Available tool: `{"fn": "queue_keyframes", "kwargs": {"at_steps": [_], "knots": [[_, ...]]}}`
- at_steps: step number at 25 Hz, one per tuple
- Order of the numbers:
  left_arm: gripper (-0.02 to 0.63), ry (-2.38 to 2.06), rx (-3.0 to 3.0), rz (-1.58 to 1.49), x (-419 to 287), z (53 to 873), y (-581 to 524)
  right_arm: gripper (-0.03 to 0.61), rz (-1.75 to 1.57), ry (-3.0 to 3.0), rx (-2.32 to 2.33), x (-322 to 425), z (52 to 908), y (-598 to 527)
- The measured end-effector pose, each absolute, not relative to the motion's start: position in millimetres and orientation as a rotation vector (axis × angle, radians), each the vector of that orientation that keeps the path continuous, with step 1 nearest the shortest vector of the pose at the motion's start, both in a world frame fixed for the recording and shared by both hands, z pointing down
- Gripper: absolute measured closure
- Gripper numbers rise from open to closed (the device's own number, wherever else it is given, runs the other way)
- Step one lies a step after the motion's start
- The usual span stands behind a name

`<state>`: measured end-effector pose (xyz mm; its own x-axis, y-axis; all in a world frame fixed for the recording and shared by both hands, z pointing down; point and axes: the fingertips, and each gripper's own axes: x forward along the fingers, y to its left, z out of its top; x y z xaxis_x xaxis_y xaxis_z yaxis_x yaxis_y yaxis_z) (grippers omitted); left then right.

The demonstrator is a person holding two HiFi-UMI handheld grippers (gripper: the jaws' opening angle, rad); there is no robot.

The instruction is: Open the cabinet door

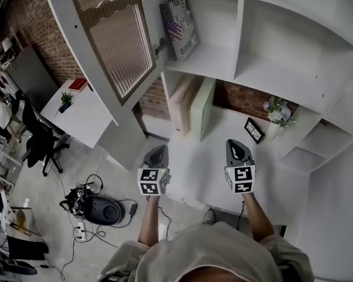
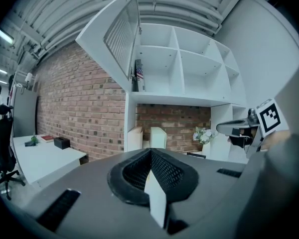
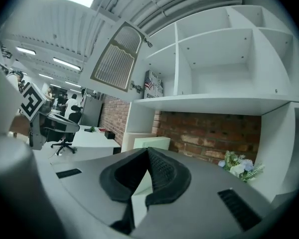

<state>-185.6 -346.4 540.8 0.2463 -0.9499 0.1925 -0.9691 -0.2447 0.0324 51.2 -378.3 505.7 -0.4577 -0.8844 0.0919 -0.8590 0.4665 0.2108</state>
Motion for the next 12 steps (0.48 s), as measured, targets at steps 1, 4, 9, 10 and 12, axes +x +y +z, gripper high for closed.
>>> {"fn": "queue_keyframes", "kwargs": {"at_steps": [1, 4, 9, 10, 12], "knots": [[0.588, -1.828, 2.363, 0.202, -183.6, 541.8, -346.8, 0.566, -0.198, -2.518, 1.528, 56.0, 507.1, -377.0], [0.588, -1.821, 2.365, 0.2, -180.6, 543.0, -347.8, 0.566, -0.18, -2.507, 1.549, 65.0, 511.7, -374.2], [0.588, -1.82, 2.363, 0.205, -178.8, 545.6, -347.6, 0.566, -0.163, -2.496, 1.542, 66.4, 519.8, -370.0], [0.588, -1.819, 2.365, 0.205, -178.0, 545.4, -347.2, 0.566, -0.159, -2.496, 1.54, 65.8, 521.1, -369.1], [0.588, -1.819, 2.364, 0.205, -177.2, 546.3, -346.0, 0.566, -0.155, -2.498, 1.535, 64.0, 523.1, -367.8]]}}
